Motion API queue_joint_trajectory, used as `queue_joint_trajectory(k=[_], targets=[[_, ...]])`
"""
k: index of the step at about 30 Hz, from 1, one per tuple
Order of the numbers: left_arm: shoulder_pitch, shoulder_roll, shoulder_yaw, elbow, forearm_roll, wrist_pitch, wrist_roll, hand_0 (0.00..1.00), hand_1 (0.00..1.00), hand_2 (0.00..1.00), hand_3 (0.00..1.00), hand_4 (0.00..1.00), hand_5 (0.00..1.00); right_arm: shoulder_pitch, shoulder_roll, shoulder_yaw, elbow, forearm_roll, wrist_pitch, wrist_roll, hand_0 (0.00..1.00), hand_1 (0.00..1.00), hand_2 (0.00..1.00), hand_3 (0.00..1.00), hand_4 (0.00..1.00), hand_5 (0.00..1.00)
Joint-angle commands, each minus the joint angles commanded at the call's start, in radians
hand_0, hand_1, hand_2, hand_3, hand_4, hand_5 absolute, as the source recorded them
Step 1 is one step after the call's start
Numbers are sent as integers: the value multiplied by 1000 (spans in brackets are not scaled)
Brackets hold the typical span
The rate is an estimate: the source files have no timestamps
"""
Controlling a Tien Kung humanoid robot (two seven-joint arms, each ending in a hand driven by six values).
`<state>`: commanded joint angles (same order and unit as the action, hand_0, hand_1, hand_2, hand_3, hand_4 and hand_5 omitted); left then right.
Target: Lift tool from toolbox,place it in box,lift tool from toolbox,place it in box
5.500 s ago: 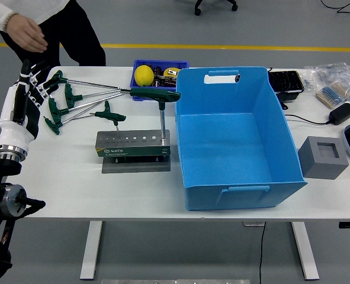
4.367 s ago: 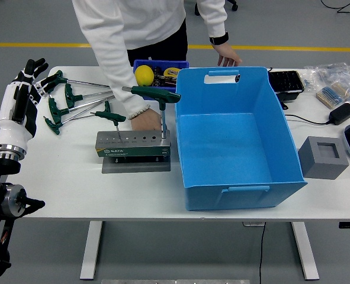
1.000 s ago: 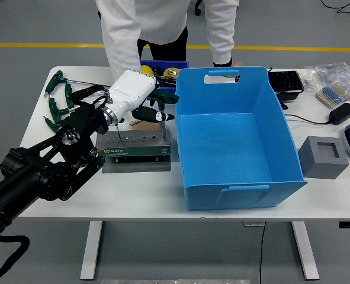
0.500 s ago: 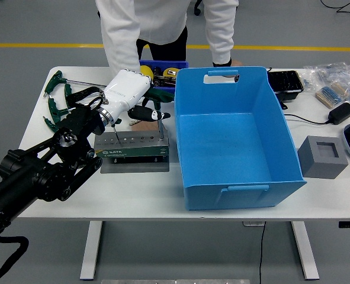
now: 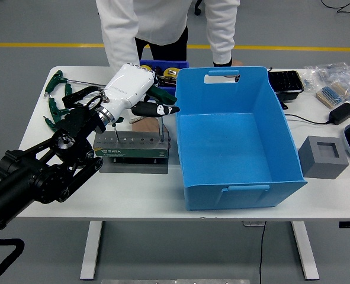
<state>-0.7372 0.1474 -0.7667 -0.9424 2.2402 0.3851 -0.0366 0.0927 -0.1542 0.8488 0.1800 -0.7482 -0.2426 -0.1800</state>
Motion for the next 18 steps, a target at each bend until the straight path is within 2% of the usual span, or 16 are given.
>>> queue_joint_trajectory(k=[2,3,8,9,18], targets=[[0,6,0,-23,-3,-2,0,217,2,7,2,923,910,0,0,1,0,0,0,0,681,639,723,625,847,763],[0,8,0,-32,-4,-3,1,216,2,5,2,830,815,-1,0,1,0,0,-1,0,681,639,723,624,847,762],[-8,22,0,-87,-3,-15,0,216,2,5,2,830,815,-1,0,3,0,-1,-1,0,681,639,723,624,847,762],[-10,23,-1,-95,-2,-17,-1,217,2,2,2,761,616,-2,0,4,0,-1,-1,0,681,639,723,624,846,762],[-54,41,-10,-169,-8,-26,-9,216,2,2,2,750,583,-2,0,6,0,-2,-1,0,681,640,724,624,846,762]])
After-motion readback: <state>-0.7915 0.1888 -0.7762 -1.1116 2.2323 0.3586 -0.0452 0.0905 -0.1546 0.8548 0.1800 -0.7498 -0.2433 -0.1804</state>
